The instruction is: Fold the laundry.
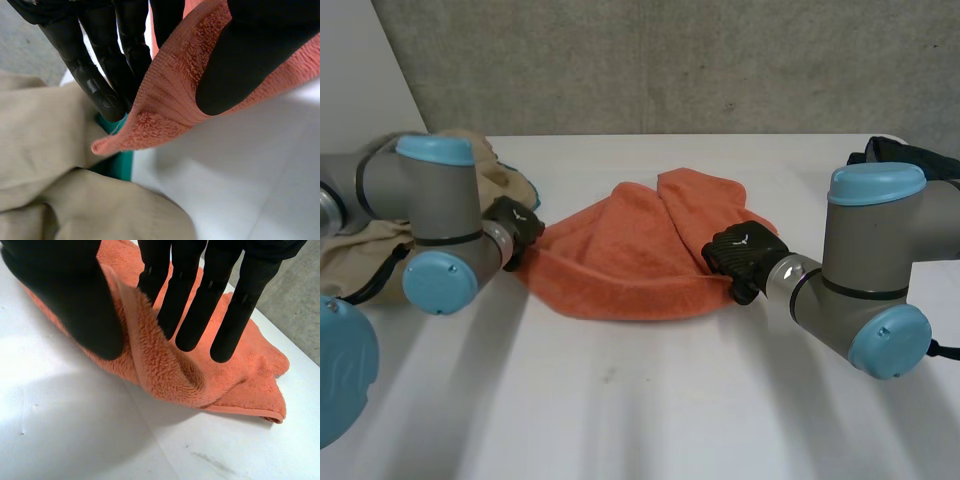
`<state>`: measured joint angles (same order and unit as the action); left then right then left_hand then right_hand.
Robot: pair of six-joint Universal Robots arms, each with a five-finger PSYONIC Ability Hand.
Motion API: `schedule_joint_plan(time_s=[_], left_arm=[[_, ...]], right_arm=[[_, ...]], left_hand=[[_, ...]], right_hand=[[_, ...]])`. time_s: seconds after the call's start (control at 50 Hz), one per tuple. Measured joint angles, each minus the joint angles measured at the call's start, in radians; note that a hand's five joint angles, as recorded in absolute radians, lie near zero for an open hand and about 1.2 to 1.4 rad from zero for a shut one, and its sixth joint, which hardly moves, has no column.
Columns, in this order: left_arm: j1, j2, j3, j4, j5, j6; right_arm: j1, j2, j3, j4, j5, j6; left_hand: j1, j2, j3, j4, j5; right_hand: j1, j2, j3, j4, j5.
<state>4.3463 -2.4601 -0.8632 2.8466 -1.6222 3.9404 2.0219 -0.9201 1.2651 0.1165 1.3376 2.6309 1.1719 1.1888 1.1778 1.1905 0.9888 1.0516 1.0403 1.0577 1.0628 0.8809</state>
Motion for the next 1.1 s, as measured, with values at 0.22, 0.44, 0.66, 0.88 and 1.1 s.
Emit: schedule_joint_plan(time_s=[0.22,0.44,0.66,0.88,1.1], left_arm=[[-0.022,0.245,-0.126,0.007,0.006,-0.097],[-0.051,0.569,-0.254,0.008,0.028,-0.198],[-0.17,0.76,-0.181,-0.006,0.033,-0.319],[-0.22,0.8,-0.064,-0.022,-0.06,-0.336],[-0.025,0.78,-0.194,-0.012,-0.015,-0.303]], right_arm=[[-0.038,-0.033,-0.035,0.003,0.04,0.123],[-0.153,-0.026,-0.085,0.11,0.07,0.374],[-0.085,0.098,-0.084,0.068,0.036,0.456],[-0.033,0.06,-0.052,-0.142,0.187,0.534],[-0.243,-0.256,-0.104,0.005,-0.016,0.219]], left_hand=[[0.0,0.003,0.004,0.003,0.0],[0.0,0.003,0.005,0.003,0.0],[0.0,0.006,0.009,0.004,0.0],[0.0,0.006,0.009,0.004,0.0],[0.0,0.007,0.009,0.007,0.0]], right_hand=[[-0.752,-0.744,-0.766,-0.765,-0.785],[-0.748,-0.722,-0.727,-0.739,-0.715],[-0.744,-0.721,-0.726,-0.738,-0.714],[0.091,0.132,0.123,0.13,0.113],[0.091,0.132,0.129,0.133,0.115]])
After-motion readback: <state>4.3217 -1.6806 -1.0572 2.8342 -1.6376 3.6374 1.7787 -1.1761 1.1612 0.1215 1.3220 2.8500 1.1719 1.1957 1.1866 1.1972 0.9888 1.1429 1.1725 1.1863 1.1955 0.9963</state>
